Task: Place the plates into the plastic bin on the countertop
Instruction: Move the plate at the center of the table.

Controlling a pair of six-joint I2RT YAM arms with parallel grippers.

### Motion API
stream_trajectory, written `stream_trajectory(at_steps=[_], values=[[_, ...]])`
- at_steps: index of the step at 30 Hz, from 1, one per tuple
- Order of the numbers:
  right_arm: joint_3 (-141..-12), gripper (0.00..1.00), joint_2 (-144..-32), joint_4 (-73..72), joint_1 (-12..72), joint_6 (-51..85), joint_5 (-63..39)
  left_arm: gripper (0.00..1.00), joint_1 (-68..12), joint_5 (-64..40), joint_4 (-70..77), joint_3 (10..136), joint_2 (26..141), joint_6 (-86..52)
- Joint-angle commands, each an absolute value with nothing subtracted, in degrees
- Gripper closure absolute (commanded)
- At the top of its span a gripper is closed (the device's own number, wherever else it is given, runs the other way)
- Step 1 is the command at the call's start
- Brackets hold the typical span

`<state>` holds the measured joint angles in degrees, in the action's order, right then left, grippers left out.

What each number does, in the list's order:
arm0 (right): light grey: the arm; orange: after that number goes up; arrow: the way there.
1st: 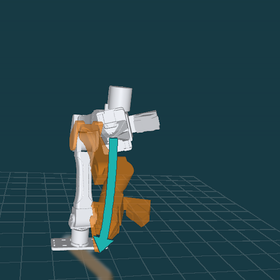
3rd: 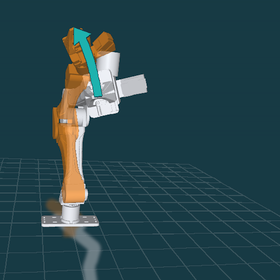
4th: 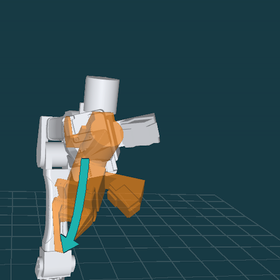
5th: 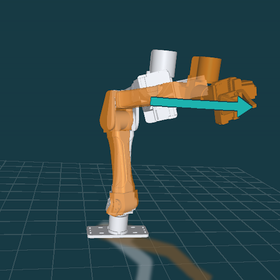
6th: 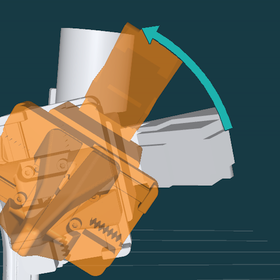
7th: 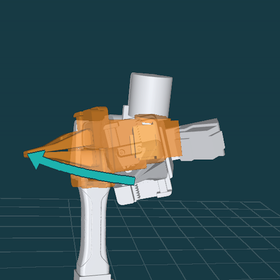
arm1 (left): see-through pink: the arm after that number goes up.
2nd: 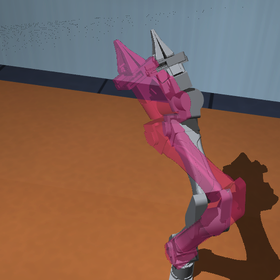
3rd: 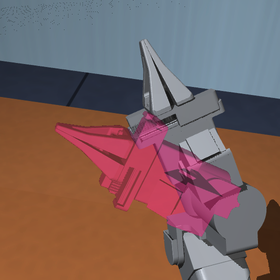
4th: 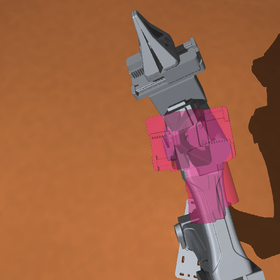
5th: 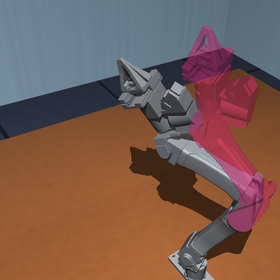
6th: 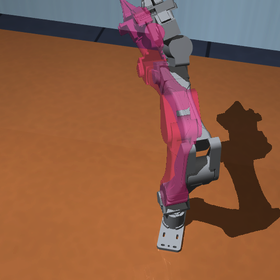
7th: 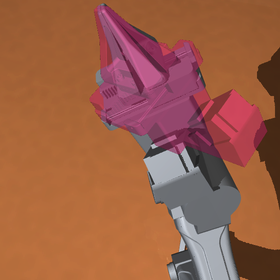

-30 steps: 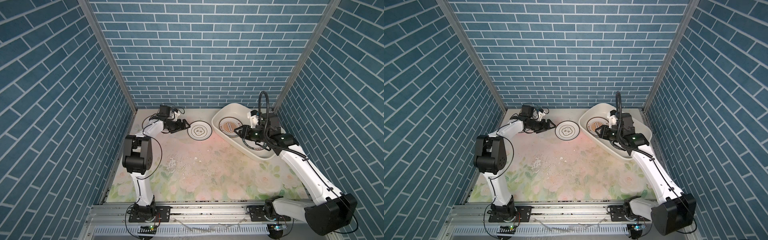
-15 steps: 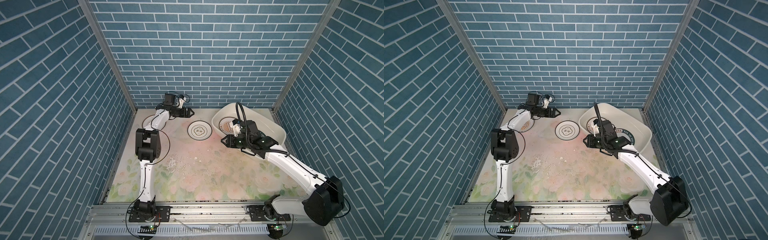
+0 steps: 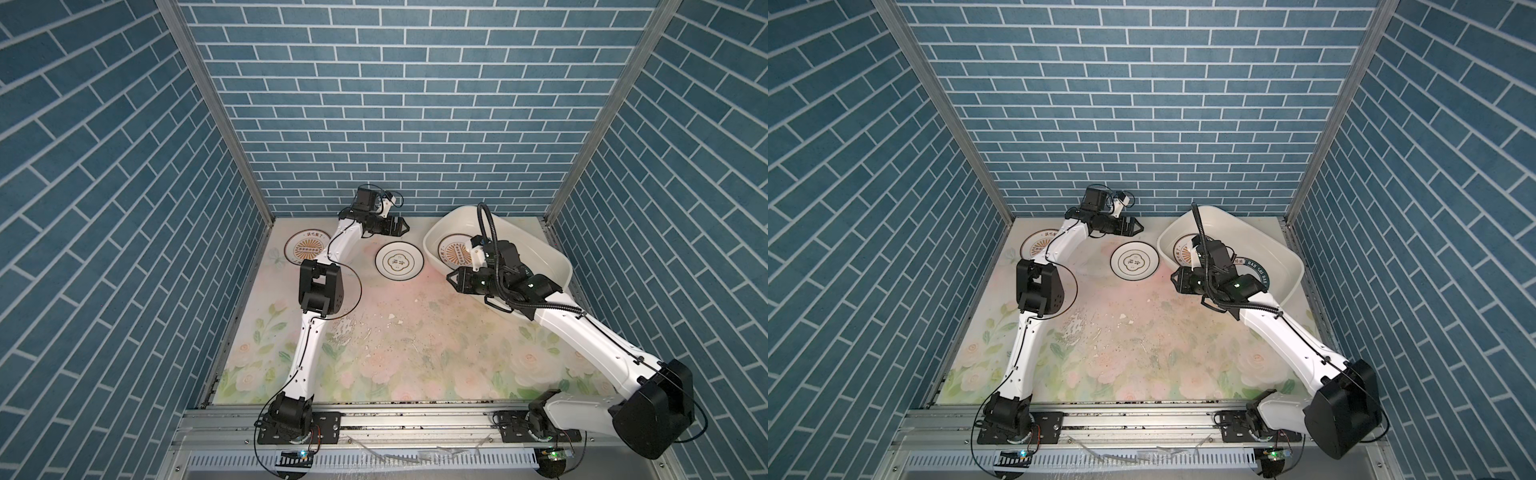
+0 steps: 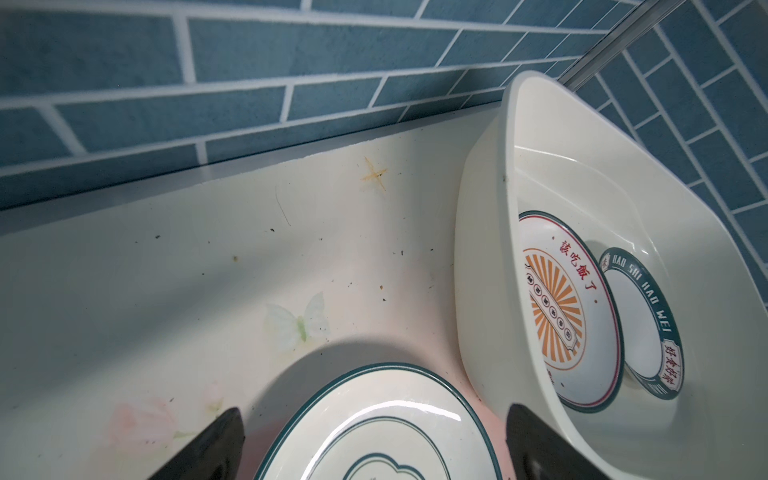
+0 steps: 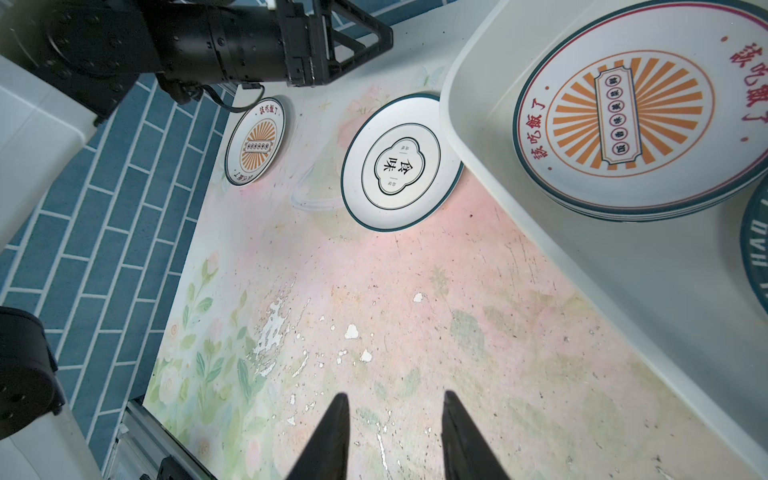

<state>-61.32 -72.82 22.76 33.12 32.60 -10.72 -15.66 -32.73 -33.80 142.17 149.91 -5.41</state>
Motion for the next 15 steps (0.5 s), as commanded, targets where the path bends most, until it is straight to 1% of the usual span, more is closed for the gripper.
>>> stream_trajectory(at_steps=[1,15], values=[[-60.7,0.62,-71.4,24.3,33.5,33.0,-9.9,0.0,-15.2,-28.4,-36.0,143.2,151.7,-6.0],[-59.1,0.62,-70.6,23.5,33.5,33.2,-10.6,0.0,-15.2,-31.4,-38.5,138.6,152.1,-10.0]])
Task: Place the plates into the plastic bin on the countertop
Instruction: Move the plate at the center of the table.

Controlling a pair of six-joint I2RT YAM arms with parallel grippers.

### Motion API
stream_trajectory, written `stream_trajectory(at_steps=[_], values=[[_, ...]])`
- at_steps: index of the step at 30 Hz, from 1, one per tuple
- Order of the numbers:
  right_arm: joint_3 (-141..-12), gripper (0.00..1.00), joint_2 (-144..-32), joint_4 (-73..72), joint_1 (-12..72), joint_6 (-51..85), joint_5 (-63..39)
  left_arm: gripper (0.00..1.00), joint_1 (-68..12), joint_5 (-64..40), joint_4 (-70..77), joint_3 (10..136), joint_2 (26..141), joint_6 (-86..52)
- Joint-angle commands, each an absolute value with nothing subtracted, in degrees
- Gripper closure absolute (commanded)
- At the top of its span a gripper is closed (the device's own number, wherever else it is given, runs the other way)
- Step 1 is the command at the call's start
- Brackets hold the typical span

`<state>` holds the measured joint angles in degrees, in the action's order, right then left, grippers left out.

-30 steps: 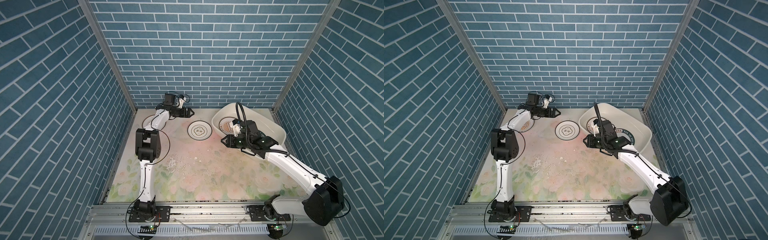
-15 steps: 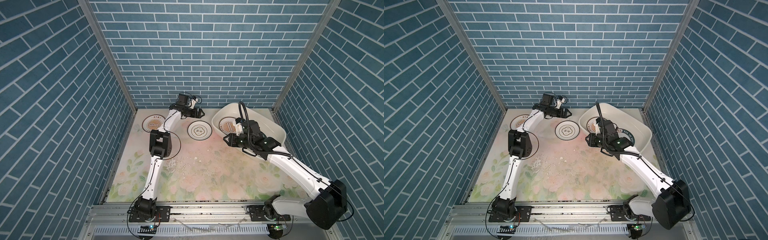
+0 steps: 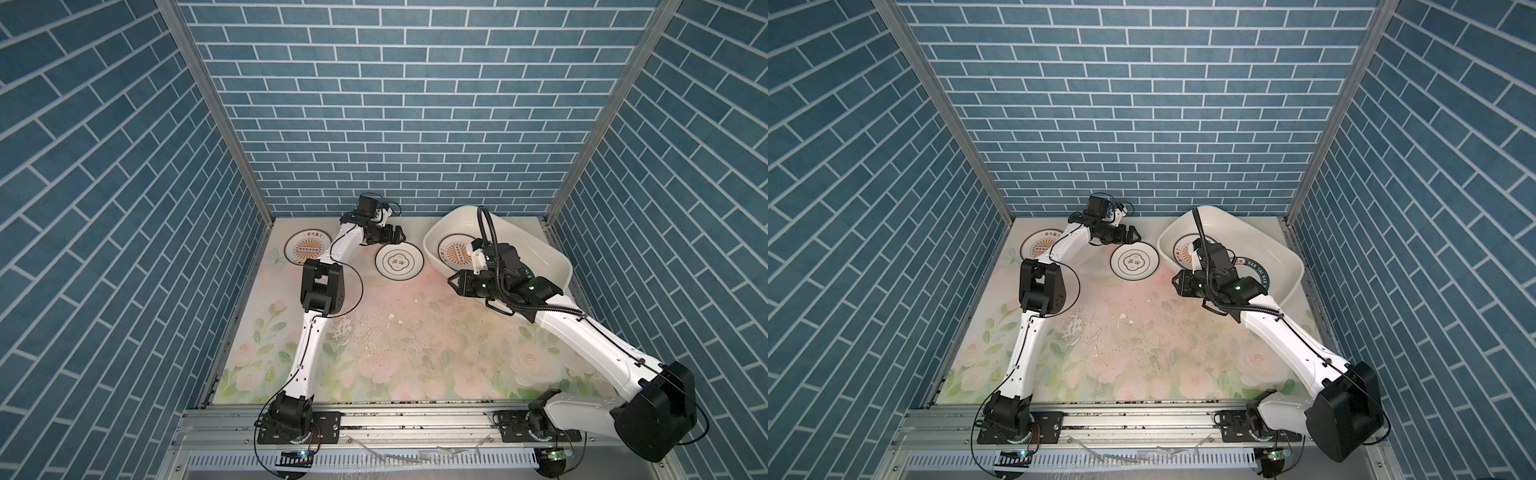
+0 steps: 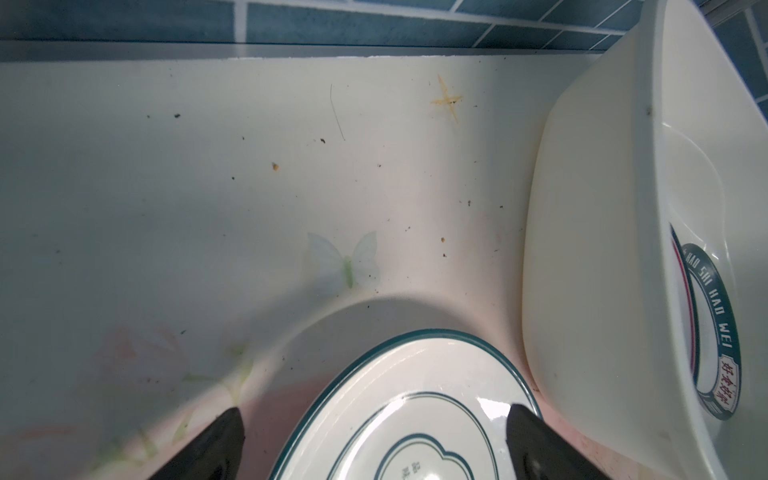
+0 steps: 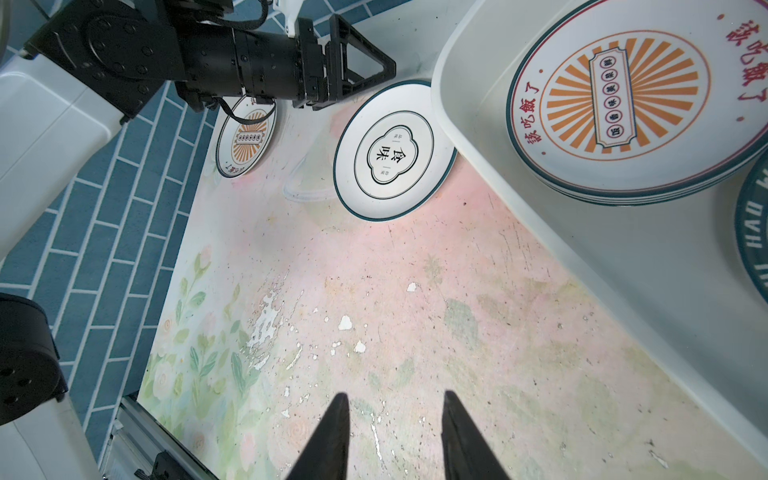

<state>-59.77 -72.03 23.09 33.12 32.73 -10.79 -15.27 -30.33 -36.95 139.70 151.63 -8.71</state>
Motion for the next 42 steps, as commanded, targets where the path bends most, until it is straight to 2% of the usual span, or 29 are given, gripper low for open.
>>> stream_trajectory(at_steps=[1,14,20,32,42], values=[[-59.1,0.62,-70.6,23.7,33.5,33.2,-10.5,0.0,-15.2,-31.9,-38.4,138.2,152.2,-10.2],[-63.1,0.6,-78.6,25.8,33.5,34.6,-11.9,0.04,-14.7,-39.0,-40.2,131.5,149.0,-10.9],[-63.9,0.59,-83.3,26.7,33.5,36.6,-11.6,0.06,-14.2,-39.6,-36.5,120.5,143.0,-8.8],[-63.1,0.57,-93.0,15.8,33.5,42.8,-13.5,0.06,-13.4,-40.5,-31.6,102.8,131.8,-6.0],[-62.6,0.56,-99.1,9.1,33.8,42.3,-11.7,0.04,-12.8,-38.3,-33.2,111.7,135.1,-2.5]])
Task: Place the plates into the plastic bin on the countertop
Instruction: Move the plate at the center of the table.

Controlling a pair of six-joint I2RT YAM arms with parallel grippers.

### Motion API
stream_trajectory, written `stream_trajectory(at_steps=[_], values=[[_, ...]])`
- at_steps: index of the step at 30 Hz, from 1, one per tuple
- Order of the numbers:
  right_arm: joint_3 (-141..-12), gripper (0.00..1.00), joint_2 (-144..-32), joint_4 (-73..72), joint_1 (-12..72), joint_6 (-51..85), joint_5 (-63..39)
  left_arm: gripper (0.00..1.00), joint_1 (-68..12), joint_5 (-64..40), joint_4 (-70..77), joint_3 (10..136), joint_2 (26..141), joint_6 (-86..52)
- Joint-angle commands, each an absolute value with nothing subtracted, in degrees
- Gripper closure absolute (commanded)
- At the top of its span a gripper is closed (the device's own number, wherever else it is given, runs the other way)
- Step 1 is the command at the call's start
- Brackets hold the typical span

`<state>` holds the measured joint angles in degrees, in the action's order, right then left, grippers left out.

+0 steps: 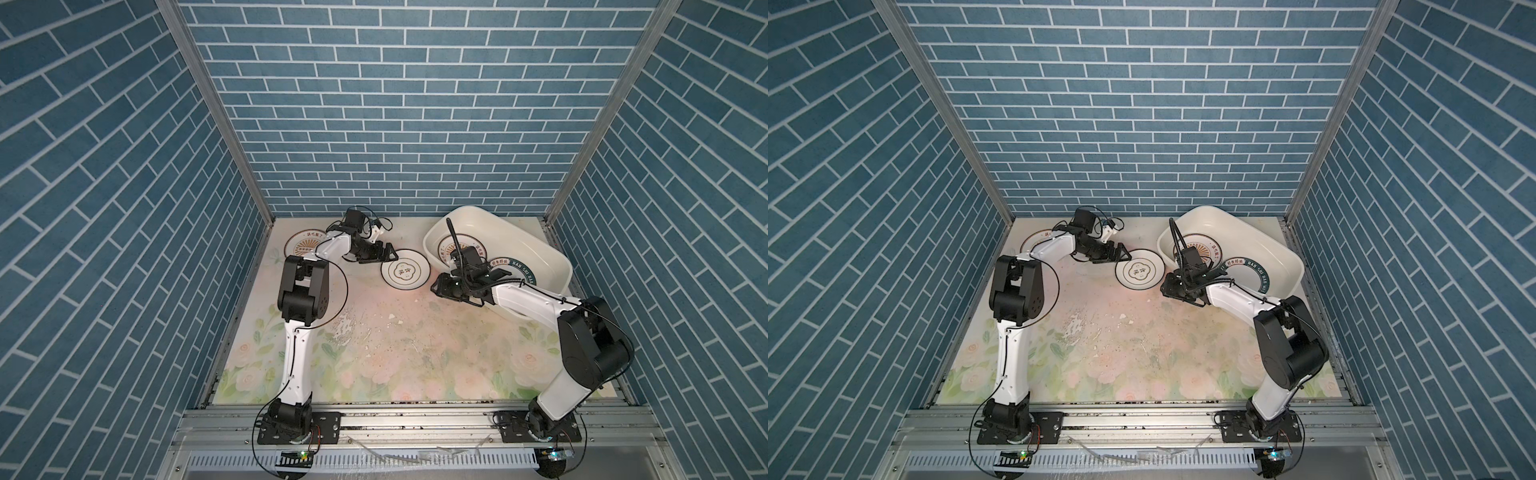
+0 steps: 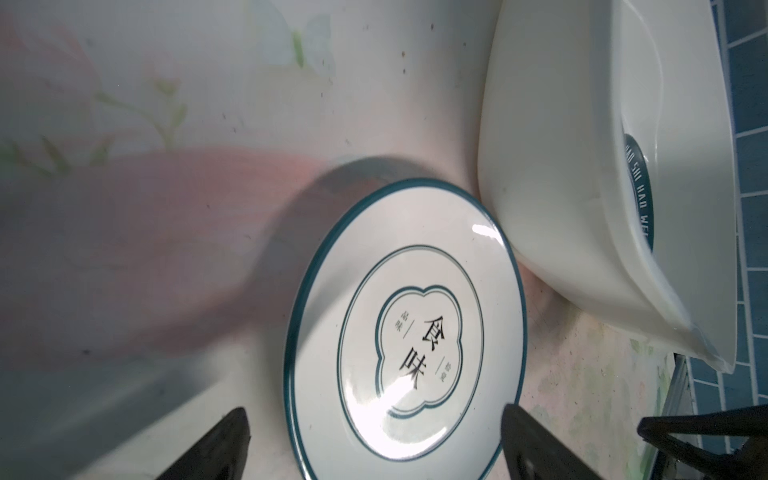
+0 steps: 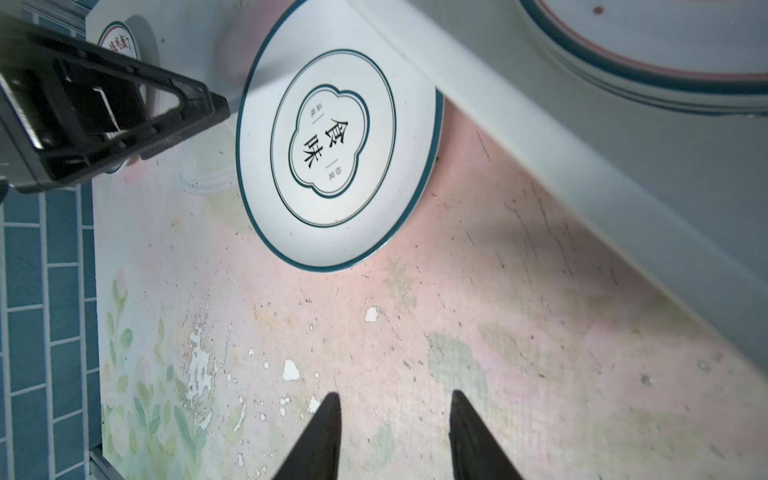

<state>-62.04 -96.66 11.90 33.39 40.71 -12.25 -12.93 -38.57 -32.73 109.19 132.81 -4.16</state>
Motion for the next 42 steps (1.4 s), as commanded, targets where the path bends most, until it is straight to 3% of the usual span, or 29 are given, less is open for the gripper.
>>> stream_trajectory(at_steps=[1,17,33,42], values=[[-63.0,0.56,-100.0,8.7,33.9,42.4,-11.6,0.04,-12.8,-38.8,-33.3,112.8,136.0,-2.4],[-68.2,0.55,-108.1,6.0,34.0,43.4,-9.8,0.04,-12.9,-46.2,-30.6,120.1,143.0,-9.0],[-76.0,0.55,-115.6,9.0,33.9,41.7,-8.8,0.05,-13.9,-49.9,-26.6,115.3,141.6,-11.1],[-74.6,0.55,-113.4,13.0,33.8,41.4,-5.4,0.05,-14.4,-50.4,-25.8,112.7,140.0,-10.8]])
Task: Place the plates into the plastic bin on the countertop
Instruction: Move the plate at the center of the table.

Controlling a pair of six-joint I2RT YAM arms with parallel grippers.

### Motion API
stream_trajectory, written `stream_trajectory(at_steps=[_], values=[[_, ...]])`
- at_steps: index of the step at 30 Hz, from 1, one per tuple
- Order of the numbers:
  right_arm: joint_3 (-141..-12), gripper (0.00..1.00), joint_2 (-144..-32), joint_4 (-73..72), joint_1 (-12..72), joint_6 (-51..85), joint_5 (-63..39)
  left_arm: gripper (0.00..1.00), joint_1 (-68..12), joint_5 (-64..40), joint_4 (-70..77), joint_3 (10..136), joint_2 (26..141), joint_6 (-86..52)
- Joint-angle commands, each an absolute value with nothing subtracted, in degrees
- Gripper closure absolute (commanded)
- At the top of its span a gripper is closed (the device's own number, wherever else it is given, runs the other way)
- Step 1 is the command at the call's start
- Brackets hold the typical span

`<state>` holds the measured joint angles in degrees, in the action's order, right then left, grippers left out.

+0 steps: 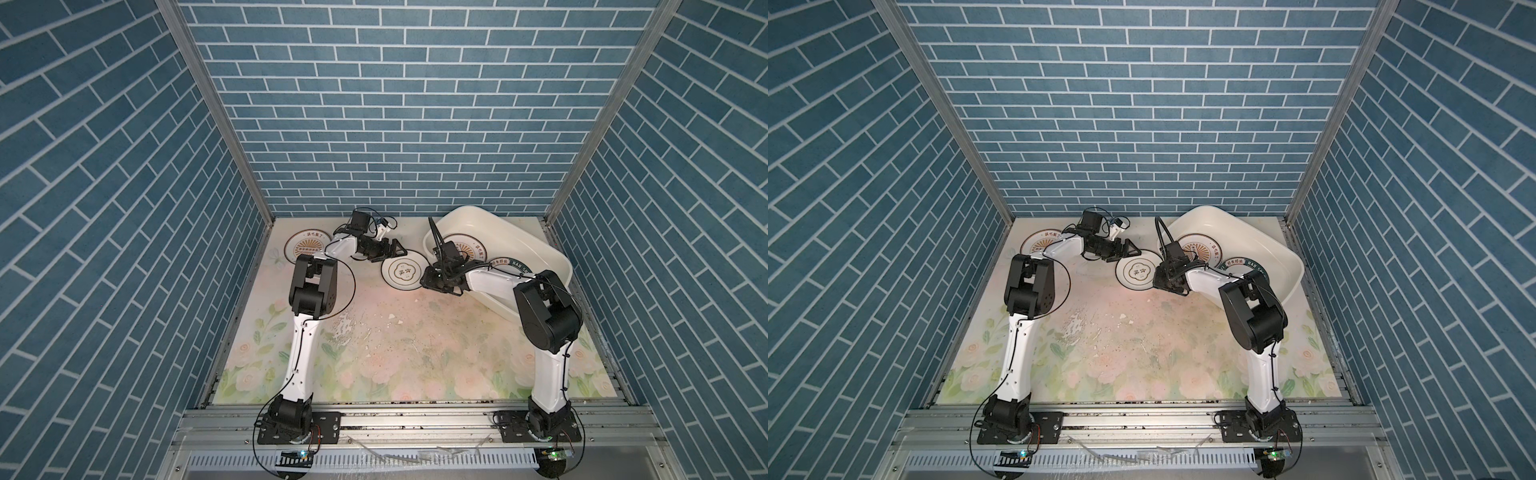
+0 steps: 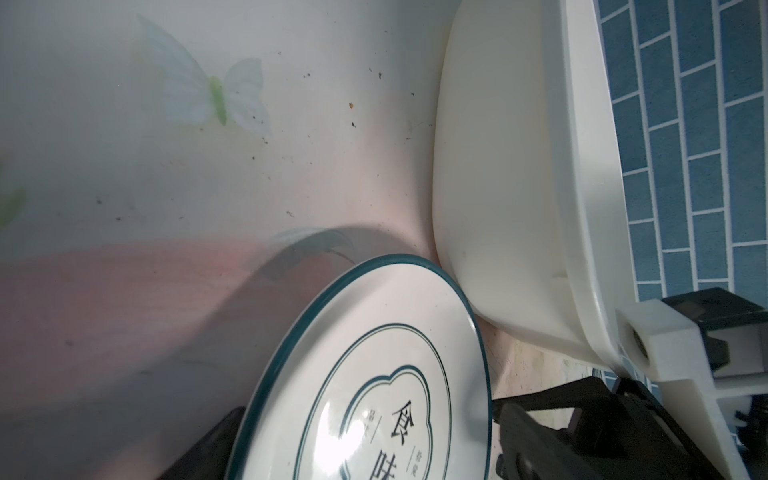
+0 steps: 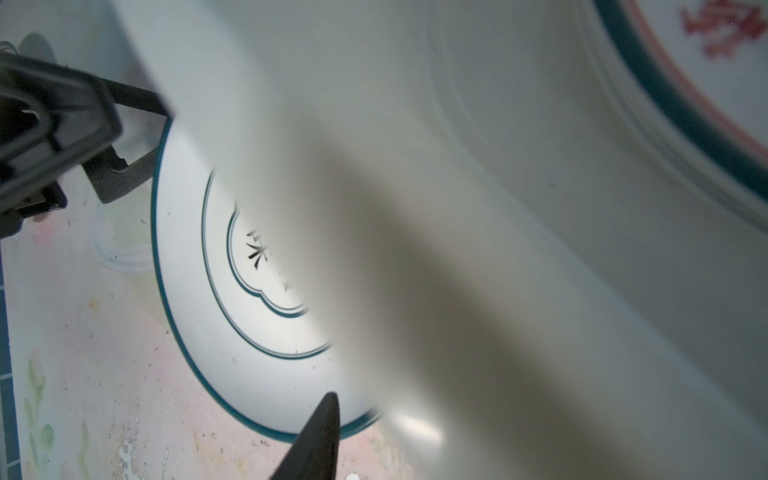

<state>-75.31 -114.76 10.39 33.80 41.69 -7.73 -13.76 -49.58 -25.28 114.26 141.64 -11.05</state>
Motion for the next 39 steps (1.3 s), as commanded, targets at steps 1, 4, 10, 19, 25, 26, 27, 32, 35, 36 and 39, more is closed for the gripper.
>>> stream_trajectory(at_steps=[1,4,10,19,25,26,27,32,35,36,39], values=[[-74.6,0.55,-113.5,13.2,33.8,41.0,-4.7,0.05,-14.4,-50.5,-25.8,112.4,139.8,-10.6],[-74.7,0.55,-114.1,12.1,33.8,40.6,-4.7,0.05,-14.5,-50.7,-26.0,111.4,139.1,-10.4],[-76.9,0.55,-116.2,10.8,33.8,40.5,-6.5,0.05,-14.5,-51.1,-26.0,107.6,136.6,-8.6],[-76.9,0.55,-117.2,8.4,33.9,40.7,-9.5,0.05,-14.5,-52.1,-26.7,100.6,132.2,-4.9],[-76.6,0.55,-117.0,6.9,34.0,40.6,-12.0,0.05,-14.5,-52.5,-29.0,95.1,128.9,-1.8],[-76.8,0.55,-117.0,6.8,34.1,40.5,-12.6,0.05,-14.5,-52.5,-29.4,94.0,128.2,-1.3],[-77.0,0.55,-117.0,6.7,34.2,40.4,-13.0,0.05,-14.4,-52.6,-29.6,92.7,127.4,-0.8],[-77.5,0.55,-116.9,7.0,34.8,39.9,-14.5,0.05,-14.4,-52.7,-31.8,87.1,124.2,1.0],[-77.4,0.55,-116.7,7.2,35.2,39.8,-15.6,0.05,-14.3,-52.6,-33.3,85.5,122.6,1.8],[-77.3,0.55,-116.6,7.3,35.4,39.8,-15.9,0.05,-14.2,-52.5,-33.8,85.1,122.2,1.9],[-77.2,0.55,-116.1,7.2,35.8,40.2,-17.0,0.05,-14.2,-52.6,-34.5,84.0,121.4,1.6]])
